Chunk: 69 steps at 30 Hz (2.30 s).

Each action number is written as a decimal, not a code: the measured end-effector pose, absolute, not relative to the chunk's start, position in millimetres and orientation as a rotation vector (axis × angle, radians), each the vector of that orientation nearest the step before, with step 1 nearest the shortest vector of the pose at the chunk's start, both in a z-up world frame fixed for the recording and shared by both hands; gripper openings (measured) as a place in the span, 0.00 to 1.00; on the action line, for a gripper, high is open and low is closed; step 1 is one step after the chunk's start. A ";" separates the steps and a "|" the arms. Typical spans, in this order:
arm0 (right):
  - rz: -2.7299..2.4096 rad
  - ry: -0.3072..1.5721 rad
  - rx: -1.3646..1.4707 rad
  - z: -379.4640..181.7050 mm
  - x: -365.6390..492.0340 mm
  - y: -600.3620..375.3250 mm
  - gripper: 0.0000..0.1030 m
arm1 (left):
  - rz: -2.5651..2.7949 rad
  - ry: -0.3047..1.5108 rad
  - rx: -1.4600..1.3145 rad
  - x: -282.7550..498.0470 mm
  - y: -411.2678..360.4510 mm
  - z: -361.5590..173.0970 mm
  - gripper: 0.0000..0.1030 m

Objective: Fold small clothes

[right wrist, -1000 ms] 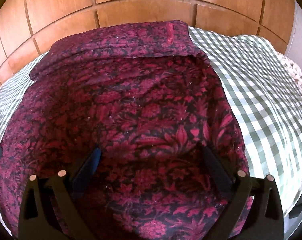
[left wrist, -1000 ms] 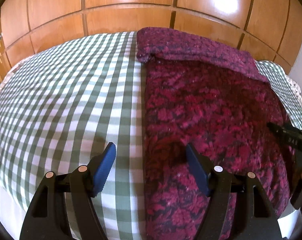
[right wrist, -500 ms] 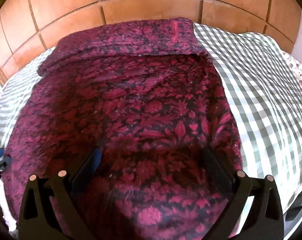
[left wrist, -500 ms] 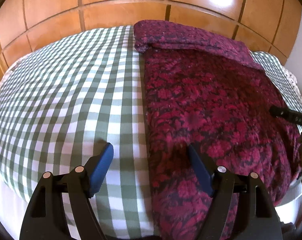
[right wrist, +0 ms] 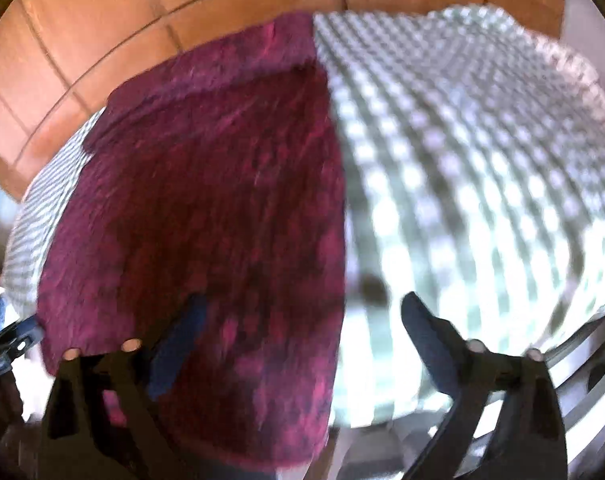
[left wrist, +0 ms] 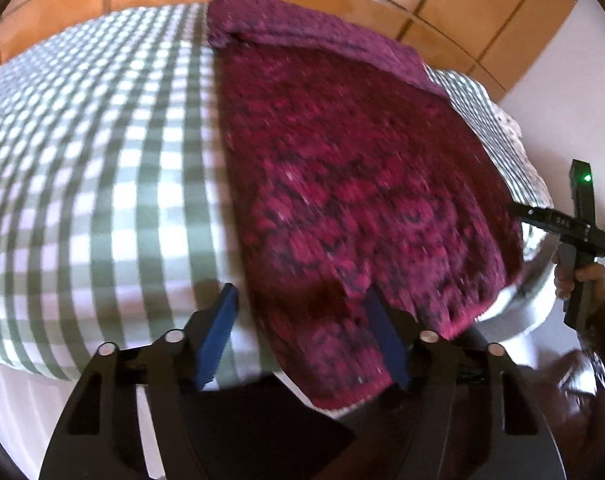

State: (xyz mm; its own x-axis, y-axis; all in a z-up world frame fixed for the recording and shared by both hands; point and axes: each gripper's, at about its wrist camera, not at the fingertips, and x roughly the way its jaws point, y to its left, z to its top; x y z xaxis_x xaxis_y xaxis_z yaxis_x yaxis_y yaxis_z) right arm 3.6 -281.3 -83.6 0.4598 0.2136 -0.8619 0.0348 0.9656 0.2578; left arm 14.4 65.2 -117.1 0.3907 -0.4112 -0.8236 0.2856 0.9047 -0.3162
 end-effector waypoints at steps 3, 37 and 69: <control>0.154 1.147 0.251 -95.4 -7.9 -271.4 0.57 | -0.474 1.111 -0.138 11.1 63.2 -123.0 0.28; 0.234 0.775 0.895 -37.1 157.6 -327.3 0.94 | -0.305 0.937 -0.834 215.0 134.9 -84.3 0.72; 0.175 0.961 0.537 -58.1 -6.5 -308.1 0.16 | -0.490 1.033 -0.463 42.2 127.3 -104.0 0.14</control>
